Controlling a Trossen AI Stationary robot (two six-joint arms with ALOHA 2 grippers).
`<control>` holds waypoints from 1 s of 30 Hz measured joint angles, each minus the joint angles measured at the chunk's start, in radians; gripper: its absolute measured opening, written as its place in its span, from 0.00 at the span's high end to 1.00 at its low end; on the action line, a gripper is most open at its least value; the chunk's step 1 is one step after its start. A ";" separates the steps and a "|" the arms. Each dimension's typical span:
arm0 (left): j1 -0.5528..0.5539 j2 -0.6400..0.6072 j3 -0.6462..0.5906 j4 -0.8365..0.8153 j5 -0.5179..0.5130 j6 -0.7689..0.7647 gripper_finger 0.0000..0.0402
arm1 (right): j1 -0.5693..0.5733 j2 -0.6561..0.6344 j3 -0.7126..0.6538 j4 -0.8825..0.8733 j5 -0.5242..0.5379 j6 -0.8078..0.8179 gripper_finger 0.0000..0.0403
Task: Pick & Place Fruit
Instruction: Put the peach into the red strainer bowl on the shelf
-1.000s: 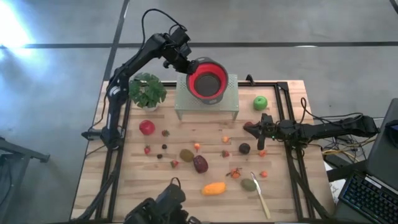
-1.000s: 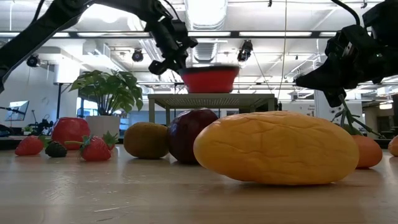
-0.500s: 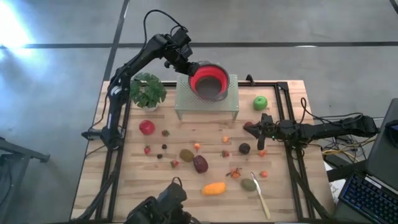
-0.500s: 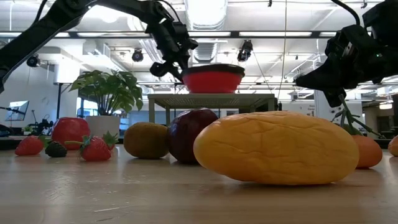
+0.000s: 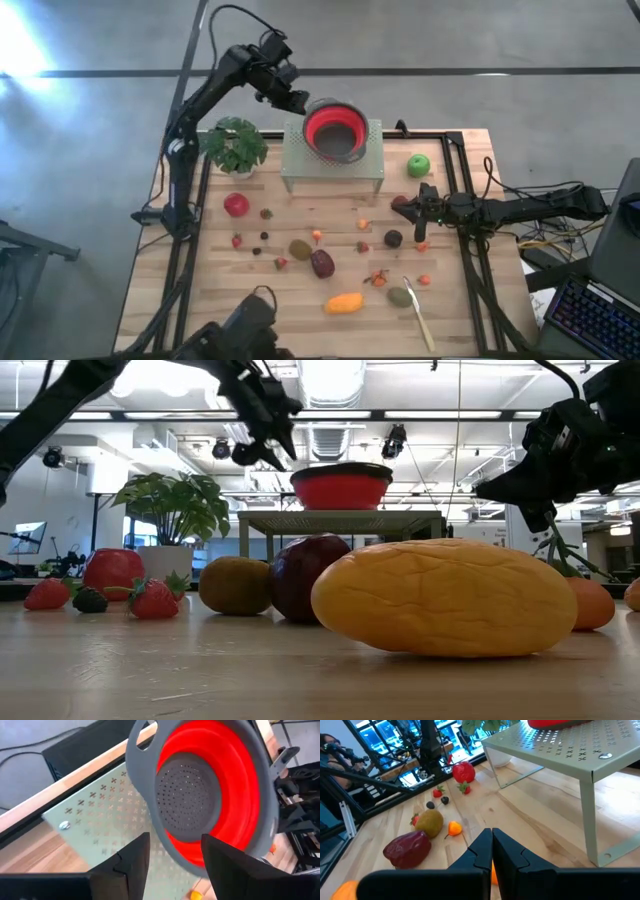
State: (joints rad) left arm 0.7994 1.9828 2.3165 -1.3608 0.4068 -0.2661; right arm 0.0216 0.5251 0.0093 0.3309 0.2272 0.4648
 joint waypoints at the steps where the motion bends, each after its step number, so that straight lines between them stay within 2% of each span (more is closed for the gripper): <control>1: 0.000 -0.013 0.006 -0.008 0.000 0.004 0.55 | 0.000 0.000 0.000 -0.001 0.000 0.000 0.98; 6: -0.013 -0.108 0.010 -0.026 0.004 0.015 0.55 | 0.000 0.000 0.000 -0.002 0.000 -0.001 0.98; 11: -0.068 -0.216 -0.021 -0.064 -0.006 0.116 0.56 | 0.000 0.000 0.000 0.000 0.000 -0.001 0.98; 13: -0.105 -0.270 -0.052 -0.073 -0.052 0.145 0.55 | 0.000 0.000 0.000 0.013 -0.001 -0.001 0.98; 16: -0.184 -0.362 -0.130 -0.044 -0.201 0.149 0.56 | 0.000 0.000 0.000 0.044 -0.019 -0.004 0.98; 19: -0.295 -0.458 -0.251 0.027 -0.337 0.139 0.56 | 0.000 0.000 0.000 0.082 -0.043 -0.015 0.98; 24: -0.479 -0.624 -0.534 0.246 -0.414 0.130 0.56 | 0.003 0.000 0.002 0.108 -0.045 -0.021 0.98; 30: -0.663 -0.823 -0.928 0.620 -0.549 0.134 0.58 | 0.039 0.006 0.068 0.058 -0.043 -0.070 0.98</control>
State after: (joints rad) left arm 0.1368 1.1600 1.3886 -0.7408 -0.1421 -0.1322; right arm 0.0602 0.5310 0.0770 0.3894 0.1839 0.3951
